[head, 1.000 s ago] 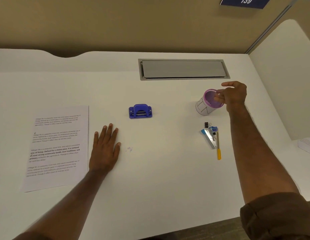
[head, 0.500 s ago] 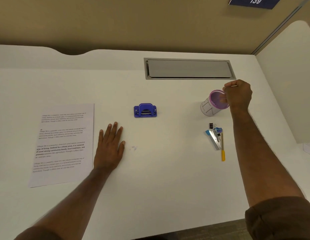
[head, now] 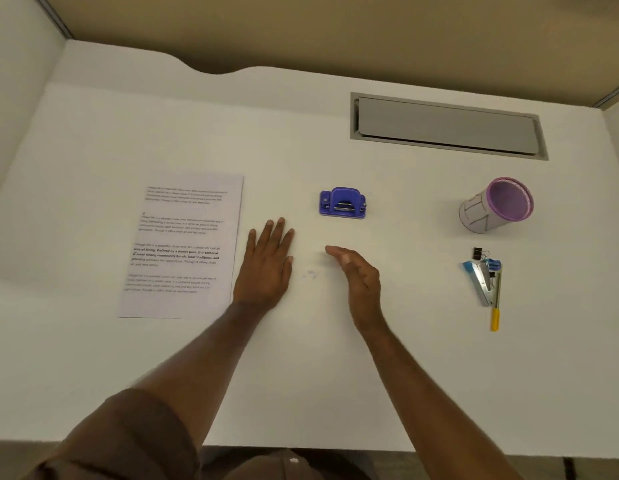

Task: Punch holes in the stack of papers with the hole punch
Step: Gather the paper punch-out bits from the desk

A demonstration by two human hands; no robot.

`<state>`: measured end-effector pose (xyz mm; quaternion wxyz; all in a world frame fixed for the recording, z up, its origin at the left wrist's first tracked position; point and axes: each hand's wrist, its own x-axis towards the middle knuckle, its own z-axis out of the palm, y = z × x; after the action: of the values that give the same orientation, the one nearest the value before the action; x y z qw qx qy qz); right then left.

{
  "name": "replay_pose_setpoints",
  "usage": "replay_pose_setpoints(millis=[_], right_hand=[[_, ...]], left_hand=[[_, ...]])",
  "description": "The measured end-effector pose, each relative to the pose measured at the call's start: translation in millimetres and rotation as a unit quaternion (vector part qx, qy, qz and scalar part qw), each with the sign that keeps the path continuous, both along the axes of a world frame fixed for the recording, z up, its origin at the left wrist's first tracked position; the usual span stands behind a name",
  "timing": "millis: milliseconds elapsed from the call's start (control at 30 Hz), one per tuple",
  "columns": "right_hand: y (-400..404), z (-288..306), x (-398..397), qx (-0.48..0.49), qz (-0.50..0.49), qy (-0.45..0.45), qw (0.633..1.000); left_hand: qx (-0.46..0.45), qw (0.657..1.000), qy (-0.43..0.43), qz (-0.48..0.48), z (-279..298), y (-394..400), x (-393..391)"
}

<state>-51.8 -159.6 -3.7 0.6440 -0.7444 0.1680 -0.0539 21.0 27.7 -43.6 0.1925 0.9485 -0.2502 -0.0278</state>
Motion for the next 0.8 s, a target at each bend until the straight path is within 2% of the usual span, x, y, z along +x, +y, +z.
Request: replay_pose_setpoints(millis=[100,300,433,633,800], right_hand=[[27,-6,7,0.072,-0.041,-0.003,0.997],[48,-6,18,0.108,-0.010,-0.002,0.994],[32,2,6,0.109,-0.034,0.004,0.993],[30,5,-39,0.135,0.060,0.132,0.980],[39,5,-18,0.128,0.027,0.125,0.984]], left_hand=[[-0.003,1.000,-0.009,-0.004,-2,-1,0],[-0.011,1.000,-0.009,-0.006,-1,0,0],[-0.002,1.000,-0.003,-0.004,2,-1,0],[-0.001,1.000,0.002,-0.001,4,-1,0],[-0.002,1.000,0.010,0.000,7,-3,-1]])
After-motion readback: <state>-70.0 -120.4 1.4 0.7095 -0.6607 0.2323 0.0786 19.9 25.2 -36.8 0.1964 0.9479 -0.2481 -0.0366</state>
